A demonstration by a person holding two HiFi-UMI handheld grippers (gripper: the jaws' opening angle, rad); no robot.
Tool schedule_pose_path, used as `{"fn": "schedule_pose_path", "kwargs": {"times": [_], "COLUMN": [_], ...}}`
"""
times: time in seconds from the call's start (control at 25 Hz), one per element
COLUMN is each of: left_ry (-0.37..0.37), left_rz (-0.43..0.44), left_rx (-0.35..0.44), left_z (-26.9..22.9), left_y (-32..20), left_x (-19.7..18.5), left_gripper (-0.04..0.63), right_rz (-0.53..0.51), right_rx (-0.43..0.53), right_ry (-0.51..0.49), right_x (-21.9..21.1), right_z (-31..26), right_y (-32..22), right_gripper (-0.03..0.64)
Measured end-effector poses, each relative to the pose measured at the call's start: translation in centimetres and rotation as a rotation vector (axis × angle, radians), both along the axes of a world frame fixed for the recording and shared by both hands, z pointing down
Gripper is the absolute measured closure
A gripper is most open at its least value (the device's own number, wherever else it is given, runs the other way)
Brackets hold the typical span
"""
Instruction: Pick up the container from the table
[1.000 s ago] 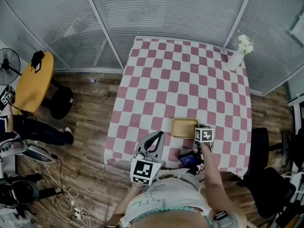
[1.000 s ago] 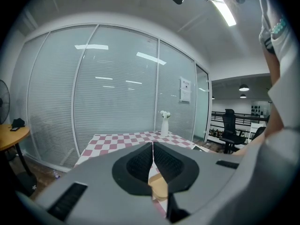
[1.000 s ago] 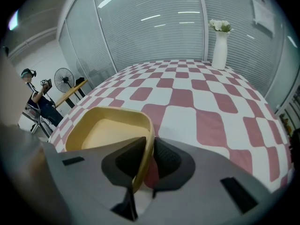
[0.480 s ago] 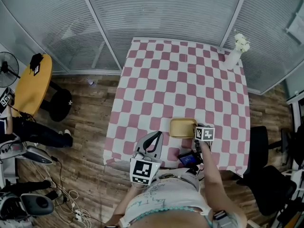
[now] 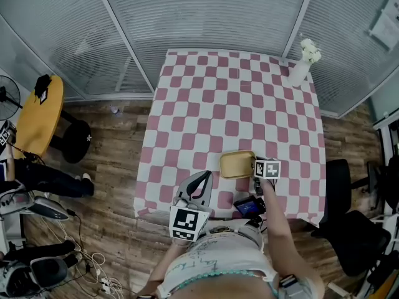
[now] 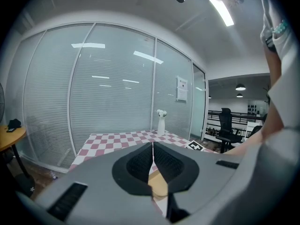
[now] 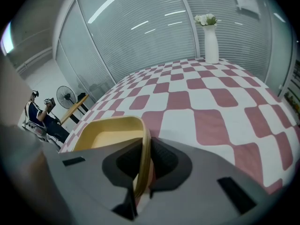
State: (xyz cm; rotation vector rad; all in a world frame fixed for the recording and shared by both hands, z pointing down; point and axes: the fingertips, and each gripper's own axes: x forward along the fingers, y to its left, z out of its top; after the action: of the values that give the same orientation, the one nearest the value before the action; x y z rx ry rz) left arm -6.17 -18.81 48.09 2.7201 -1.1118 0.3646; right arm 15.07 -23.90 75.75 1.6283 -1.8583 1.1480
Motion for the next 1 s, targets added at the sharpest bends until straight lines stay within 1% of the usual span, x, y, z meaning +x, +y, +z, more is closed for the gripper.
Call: {"fn": "schedule_pose_path", "kwargs": {"times": [0.16, 0.28, 0.44, 0.6, 0.88, 1.0], "left_ry": [0.004, 0.023, 0.012, 0.008, -0.008, -0.003], "left_rz": [0.015, 0.024, 0.049, 0.064, 0.084, 0.089], "left_rx": [-0.008, -0.020, -0.028, -0.028, -0.044, -0.043], "left_z": [0.0, 0.0, 0.3, 0.5, 1.3, 1.4], "left_y": [0.1, 0.0, 0.3, 0.5, 0.5, 0.4], "left_x": [0.5, 0.8, 1.5, 2.0, 2.4, 2.7], "left_gripper": [0.578, 0.578, 0.578, 0.578, 0.578, 0.578], "right_rz": [-0.005, -0.016, -0.022, -0.029, -0.033, -0.029], "right_rx": [0.029, 0.057, 0.084, 0.089, 0.112, 0.123], "right_ry": [0.011, 0.031, 0.050, 0.072, 0.066, 0.058], "right_x": [0.2, 0.4, 0.7, 1.0, 1.1, 1.1], "right_z": [-1.7, -3.3, -5.2, -6.7, -8.8, -9.8], "right_y": [-0.4, -0.9, -1.2, -1.4, -1.4, -1.3], "right_gripper": [0.597, 0.597, 0.597, 0.597, 0.597, 0.597]}}
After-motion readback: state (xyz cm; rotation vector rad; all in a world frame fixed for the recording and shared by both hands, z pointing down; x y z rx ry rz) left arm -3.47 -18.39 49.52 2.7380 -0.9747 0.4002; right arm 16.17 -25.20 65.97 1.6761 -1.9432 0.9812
